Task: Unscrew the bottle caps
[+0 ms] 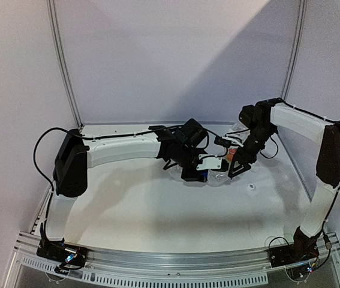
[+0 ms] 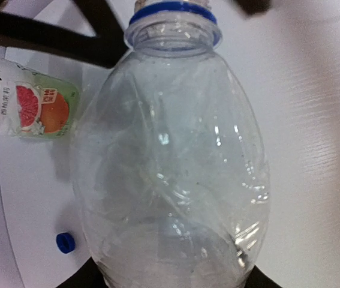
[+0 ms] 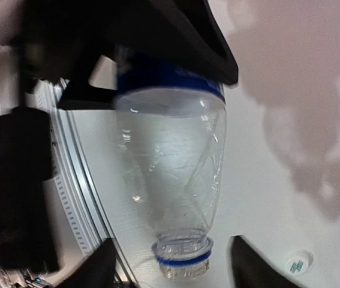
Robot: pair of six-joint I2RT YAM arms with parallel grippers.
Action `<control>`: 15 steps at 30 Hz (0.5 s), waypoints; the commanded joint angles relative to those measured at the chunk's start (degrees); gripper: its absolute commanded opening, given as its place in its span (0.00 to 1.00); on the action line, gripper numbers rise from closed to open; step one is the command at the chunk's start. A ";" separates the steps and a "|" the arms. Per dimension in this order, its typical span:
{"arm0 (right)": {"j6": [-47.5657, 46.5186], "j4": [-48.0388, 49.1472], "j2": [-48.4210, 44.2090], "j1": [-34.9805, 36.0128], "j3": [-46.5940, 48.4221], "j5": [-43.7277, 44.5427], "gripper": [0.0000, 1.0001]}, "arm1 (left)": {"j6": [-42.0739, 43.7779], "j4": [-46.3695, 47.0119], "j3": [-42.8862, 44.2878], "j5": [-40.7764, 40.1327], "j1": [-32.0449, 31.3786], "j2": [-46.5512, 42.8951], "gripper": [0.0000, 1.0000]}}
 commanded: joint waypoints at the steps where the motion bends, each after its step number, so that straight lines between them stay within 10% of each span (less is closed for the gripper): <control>1: 0.11 -16.02 -3.33 -1.37 0.48 -7.05 0.84 | -4.13 11.89 -9.37 6.70 1.14 -6.42 0.53; 3: -0.54 -16.04 -5.05 -3.50 0.70 -7.63 0.99 | -6.44 16.66 -13.33 9.03 1.50 -8.50 0.53; 15: 4.40 -10.69 -13.35 -18.18 2.49 -0.48 0.99 | -25.06 76.11 -40.00 15.98 2.10 -16.80 0.55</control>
